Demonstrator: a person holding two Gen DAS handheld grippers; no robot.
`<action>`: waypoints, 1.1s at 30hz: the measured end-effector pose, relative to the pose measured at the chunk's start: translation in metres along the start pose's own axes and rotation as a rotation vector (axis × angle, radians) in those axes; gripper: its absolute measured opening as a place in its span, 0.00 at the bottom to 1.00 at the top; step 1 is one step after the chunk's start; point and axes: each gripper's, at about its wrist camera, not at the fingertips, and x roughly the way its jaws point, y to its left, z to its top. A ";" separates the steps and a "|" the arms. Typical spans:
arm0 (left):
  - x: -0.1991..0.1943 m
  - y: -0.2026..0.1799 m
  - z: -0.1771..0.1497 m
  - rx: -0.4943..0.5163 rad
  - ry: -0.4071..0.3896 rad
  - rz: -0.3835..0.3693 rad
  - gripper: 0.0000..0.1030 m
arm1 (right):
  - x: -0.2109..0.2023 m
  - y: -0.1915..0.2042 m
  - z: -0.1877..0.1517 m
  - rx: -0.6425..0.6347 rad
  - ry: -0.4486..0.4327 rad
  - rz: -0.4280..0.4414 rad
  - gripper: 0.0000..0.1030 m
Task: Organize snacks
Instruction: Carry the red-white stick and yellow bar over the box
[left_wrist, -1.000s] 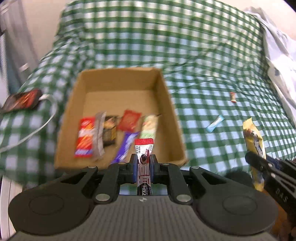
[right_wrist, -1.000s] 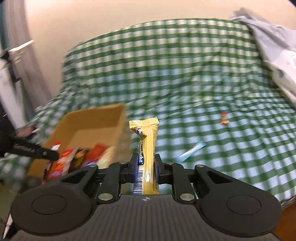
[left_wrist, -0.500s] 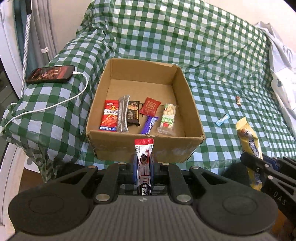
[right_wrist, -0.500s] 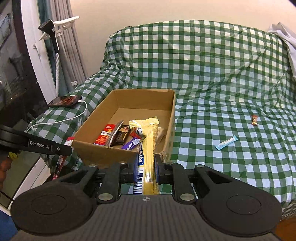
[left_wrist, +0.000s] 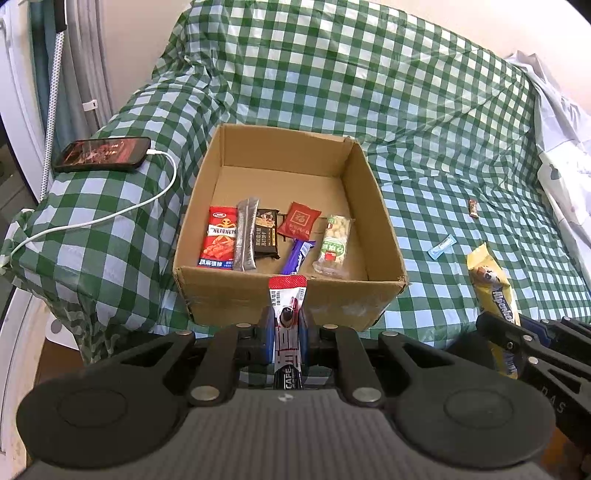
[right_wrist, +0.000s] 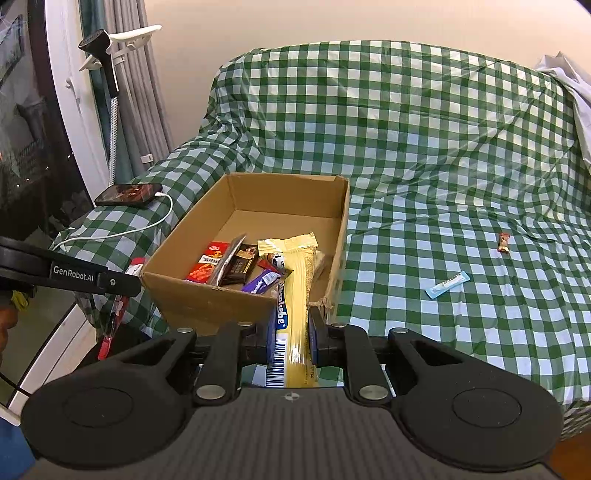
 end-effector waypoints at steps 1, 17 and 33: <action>0.001 0.000 0.000 0.000 0.001 0.000 0.14 | 0.001 0.000 0.000 0.000 0.001 -0.001 0.17; 0.012 0.006 0.010 -0.005 0.004 0.013 0.14 | 0.015 -0.001 0.001 0.001 0.025 -0.008 0.17; 0.029 0.021 0.030 -0.030 0.005 0.028 0.14 | 0.033 0.001 0.016 -0.005 0.041 -0.008 0.17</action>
